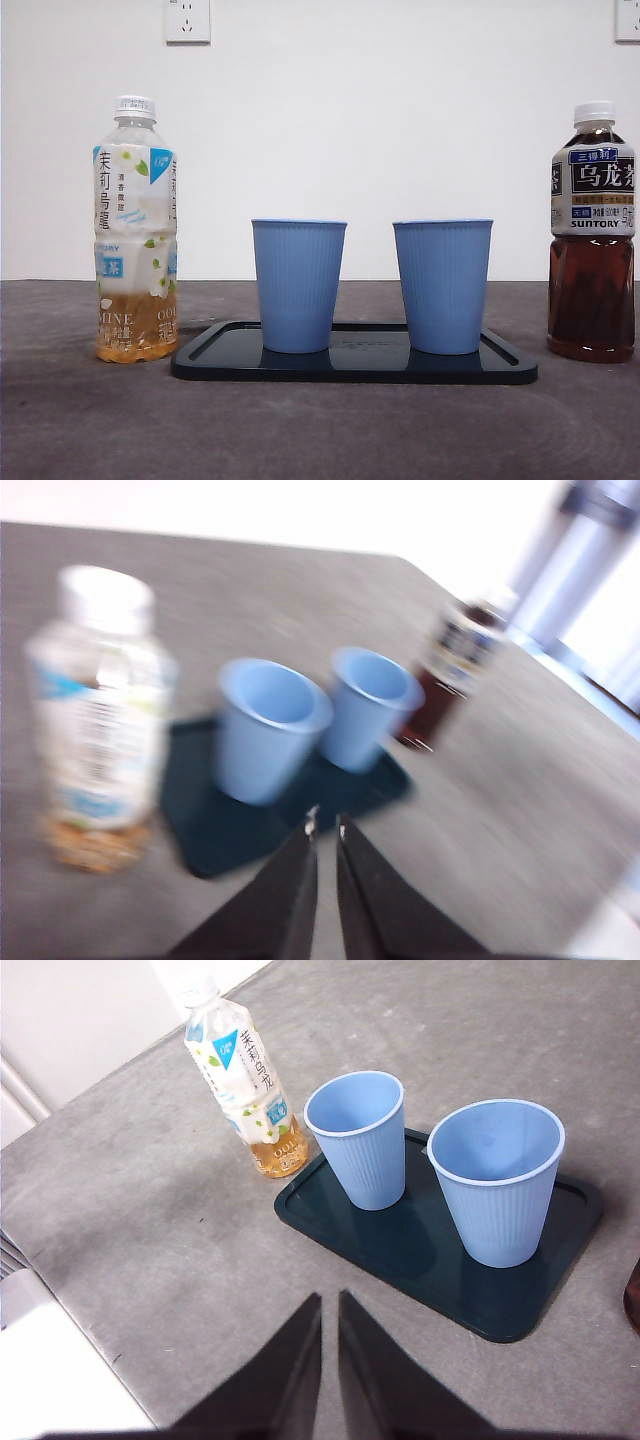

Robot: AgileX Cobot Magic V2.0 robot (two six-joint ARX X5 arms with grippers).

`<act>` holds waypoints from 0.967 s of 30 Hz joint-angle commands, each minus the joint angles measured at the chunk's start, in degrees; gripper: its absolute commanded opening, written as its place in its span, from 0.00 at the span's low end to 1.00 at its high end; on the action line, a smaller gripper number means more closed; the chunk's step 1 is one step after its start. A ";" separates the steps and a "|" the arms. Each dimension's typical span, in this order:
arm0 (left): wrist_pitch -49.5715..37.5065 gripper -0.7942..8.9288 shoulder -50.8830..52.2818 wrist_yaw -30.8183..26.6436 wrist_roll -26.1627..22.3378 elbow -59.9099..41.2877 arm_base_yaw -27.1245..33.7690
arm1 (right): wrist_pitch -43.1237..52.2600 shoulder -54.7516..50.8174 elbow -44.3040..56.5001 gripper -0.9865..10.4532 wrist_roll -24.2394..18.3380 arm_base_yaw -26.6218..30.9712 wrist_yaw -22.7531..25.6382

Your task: Pour the drink into the cup

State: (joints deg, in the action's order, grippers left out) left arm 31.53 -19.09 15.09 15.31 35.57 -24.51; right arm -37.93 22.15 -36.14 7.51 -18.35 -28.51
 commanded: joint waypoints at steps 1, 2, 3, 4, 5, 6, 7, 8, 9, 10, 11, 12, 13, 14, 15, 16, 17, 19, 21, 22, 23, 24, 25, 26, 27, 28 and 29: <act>-2.16 0.11 1.84 0.02 -2.08 -3.32 7.80 | 0.63 0.13 -0.72 0.11 -0.50 -0.28 0.00; -3.52 0.11 2.91 0.02 -3.28 -5.25 10.34 | 0.63 0.13 -0.70 0.11 -0.50 -0.28 -0.02; -5.68 0.11 4.33 -0.02 -4.72 -7.85 13.03 | 0.66 0.13 -0.72 0.11 -0.50 -0.28 0.00; -8.11 0.11 5.92 -0.04 -6.32 -10.82 15.37 | 0.63 0.13 -0.70 0.11 -0.50 -0.28 0.00; -10.71 0.11 7.39 -0.07 -7.56 -13.66 17.11 | 0.66 0.13 -0.72 0.11 -0.50 -0.28 0.02; -14.08 0.11 9.14 -0.11 -8.96 -17.07 18.84 | 0.66 0.13 -0.72 0.11 -0.50 -0.28 0.00; -17.25 0.11 11.08 -0.15 -10.21 -20.48 20.44 | 0.66 0.13 -0.72 0.11 -0.50 -0.28 0.02; -19.34 0.11 12.72 -0.15 -10.56 -23.04 21.55 | 0.63 0.13 -0.72 0.11 -0.50 -0.28 -0.02; -21.29 0.11 14.53 -0.28 -10.58 -25.77 22.71 | 0.63 0.11 -0.72 0.11 -0.50 -0.28 0.00; -22.36 0.11 16.00 -0.68 -10.56 -27.80 23.58 | 0.63 0.13 -0.72 0.11 -0.50 -0.28 0.00; -22.69 0.11 17.11 -1.57 -10.54 -29.27 24.15 | 0.66 0.11 -0.70 0.11 -0.50 -0.28 0.02; -22.53 0.11 18.38 -3.61 -10.10 -30.80 24.59 | 0.66 0.13 -0.72 0.11 -0.50 -0.28 0.02; -22.58 0.11 18.99 -5.07 -9.64 -31.80 24.70 | 0.66 0.13 -0.70 0.11 -0.50 -0.28 0.02; -22.82 0.11 18.93 -6.23 -9.49 -32.61 24.70 | 0.66 0.13 -0.72 0.11 -0.50 -0.28 0.00; -22.82 0.11 18.91 -6.99 -9.49 -33.31 24.70 | 0.63 0.13 -0.72 0.11 -0.50 -0.28 0.00; -22.84 0.11 18.91 -7.28 -9.49 -33.97 24.70 | 0.63 0.11 -0.72 0.11 -0.50 -0.28 0.00; -22.88 0.11 18.91 -7.56 -9.53 -34.47 24.70 | 0.66 0.11 -0.72 0.11 -0.50 -0.28 0.02; -21.29 0.11 18.91 -9.14 -10.05 -34.88 24.74 | 0.63 0.13 -0.72 0.11 -0.50 -0.28 0.02; -20.90 0.11 18.91 -11.30 -10.16 -34.88 24.79 | 0.63 0.13 -0.72 0.11 -0.50 -0.28 0.02; -20.81 0.11 18.91 -12.44 -10.16 -34.88 24.79 | 0.63 0.13 -0.72 0.11 -0.50 -0.28 0.02; -20.74 0.11 18.91 -13.44 -10.16 -34.88 24.83 | 0.66 0.13 -0.72 0.11 -0.50 -0.28 0.00; -20.70 0.11 18.91 -14.25 -10.14 -34.88 24.83 | 0.63 0.13 -0.72 0.11 -0.50 -0.28 0.00; -20.70 0.11 18.91 -14.29 -10.14 -34.88 24.83 | 0.66 0.13 -0.72 0.11 -0.50 -0.28 0.02; -20.74 0.11 18.91 -14.29 -10.12 -34.88 24.83 | 0.66 0.13 -0.72 0.11 -0.50 -0.28 0.00; -20.79 0.11 18.91 -14.27 -10.12 -34.88 24.83 | 0.63 0.13 -0.72 0.11 -0.50 -0.28 0.00; -20.81 0.11 18.91 -14.27 -10.12 -34.88 24.83 | 0.66 0.13 -0.72 0.11 -0.50 -0.28 0.02; -20.79 0.11 18.91 -14.27 -10.12 -34.88 24.83 | 0.66 0.13 -0.72 0.11 -0.50 -0.28 0.02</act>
State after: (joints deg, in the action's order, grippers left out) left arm 10.35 -0.25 1.19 5.82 1.87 0.21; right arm -37.93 22.15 -36.14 7.51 -18.35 -28.51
